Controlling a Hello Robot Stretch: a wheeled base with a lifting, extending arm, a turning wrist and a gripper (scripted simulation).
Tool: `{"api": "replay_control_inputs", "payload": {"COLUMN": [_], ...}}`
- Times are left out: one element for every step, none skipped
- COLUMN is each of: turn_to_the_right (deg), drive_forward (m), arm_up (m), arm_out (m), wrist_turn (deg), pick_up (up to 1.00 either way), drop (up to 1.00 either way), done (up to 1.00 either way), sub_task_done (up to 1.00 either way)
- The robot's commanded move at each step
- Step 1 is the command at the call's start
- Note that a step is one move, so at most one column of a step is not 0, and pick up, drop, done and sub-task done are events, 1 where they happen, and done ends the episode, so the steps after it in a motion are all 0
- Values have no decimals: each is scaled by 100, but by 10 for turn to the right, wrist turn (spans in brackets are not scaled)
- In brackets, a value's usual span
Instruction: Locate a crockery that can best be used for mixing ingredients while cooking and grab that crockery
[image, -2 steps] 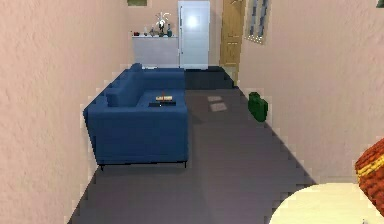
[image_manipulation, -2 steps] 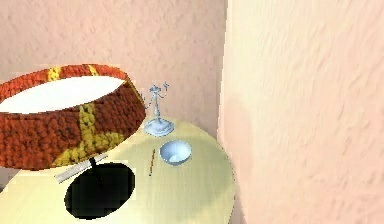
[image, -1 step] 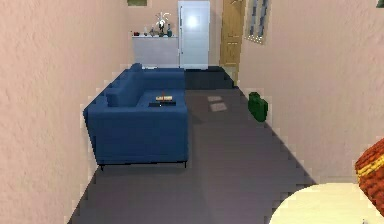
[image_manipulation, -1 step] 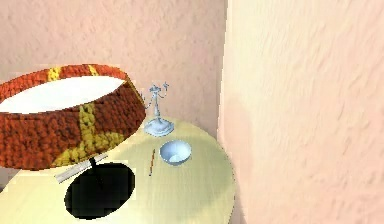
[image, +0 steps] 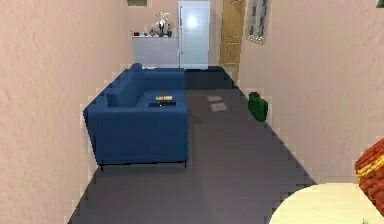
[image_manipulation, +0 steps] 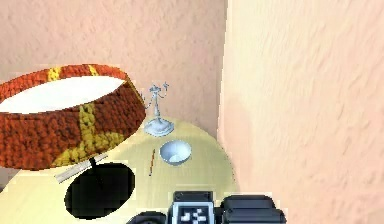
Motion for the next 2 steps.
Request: {"api": "replay_control_inputs", "payload": {"turn_to_the_right": [0,0], "drive_forward": [0,0], "arm_up": [0,0], "arm_out": [38,0], "wrist_turn": [0,450], "pick_up": [0,0], "drop": [0,0], "done": [0,0], "sub_task_done": [0,0]}}
